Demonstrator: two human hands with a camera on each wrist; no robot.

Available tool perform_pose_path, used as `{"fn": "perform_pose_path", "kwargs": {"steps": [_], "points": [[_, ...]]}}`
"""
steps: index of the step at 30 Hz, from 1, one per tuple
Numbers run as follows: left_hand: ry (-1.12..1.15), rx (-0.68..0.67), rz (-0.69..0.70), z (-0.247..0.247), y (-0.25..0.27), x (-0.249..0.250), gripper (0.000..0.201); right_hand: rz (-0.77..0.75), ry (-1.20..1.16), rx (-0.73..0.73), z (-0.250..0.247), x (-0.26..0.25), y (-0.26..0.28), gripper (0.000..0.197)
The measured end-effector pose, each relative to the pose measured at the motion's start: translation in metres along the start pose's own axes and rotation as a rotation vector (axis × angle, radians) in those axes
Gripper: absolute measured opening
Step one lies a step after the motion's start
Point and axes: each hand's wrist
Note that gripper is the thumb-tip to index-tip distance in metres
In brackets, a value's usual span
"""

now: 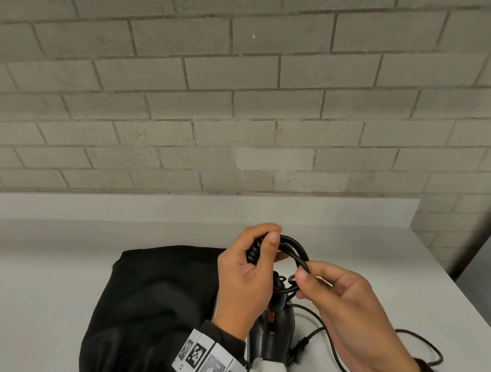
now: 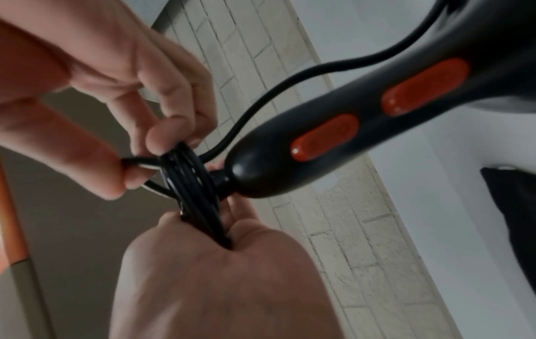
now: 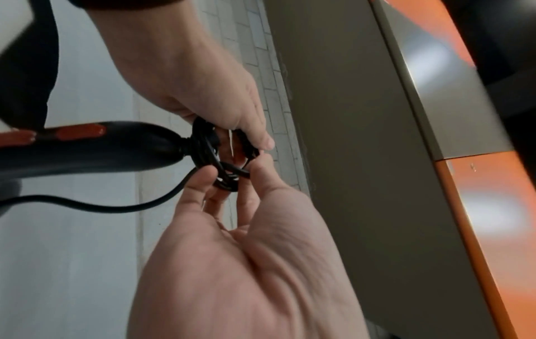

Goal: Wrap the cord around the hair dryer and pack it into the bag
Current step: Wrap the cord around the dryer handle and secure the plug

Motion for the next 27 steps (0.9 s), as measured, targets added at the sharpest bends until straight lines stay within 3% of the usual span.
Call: {"fn": "perform_pose_path", "kwargs": {"steps": [6,8,10,11,13,19,22,25,27], "points": [[0.015,-0.088,-0.015,-0.007,-0.001,-0.003,0.019,0.033,-0.025,0.028,0.001,0.003,-0.005,0.036],[0.013,-0.067,0.001,-0.004,-0.002,-0.004,0.014,-0.096,0.057,0.135,0.004,0.005,-0.005,0.028],[0.011,-0.028,0.004,0.000,-0.002,-0.006,0.013,-0.344,0.269,0.301,0.008,0.007,-0.003,0.013],[0.011,-0.006,0.004,0.002,-0.002,-0.007,0.013,-0.443,0.342,0.343,0.011,0.007,-0.001,0.007],[-0.004,0.028,0.022,0.003,-0.002,-0.010,0.011,-0.497,0.384,0.323,0.015,0.008,0.002,0.004],[-0.068,0.054,0.091,-0.003,-0.006,-0.015,0.011,-0.255,0.302,0.126,0.015,-0.008,0.000,0.021],[-0.043,0.052,0.084,-0.003,-0.003,-0.016,0.011,-0.017,0.189,0.014,0.007,-0.025,-0.006,0.029],[-0.002,0.068,0.047,0.001,-0.002,-0.013,0.007,0.234,-0.092,-0.113,-0.002,-0.028,-0.007,0.027],[0.043,0.106,0.011,0.004,-0.004,-0.012,0.011,0.143,-0.144,-0.201,-0.005,-0.017,-0.002,0.025]]}}
Point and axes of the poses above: each hand's wrist, its own y-axis away from the middle knuckle, its own z-axis out of the palm, x = y × z, and after that the axes turned 14 degrees about x, right-handed
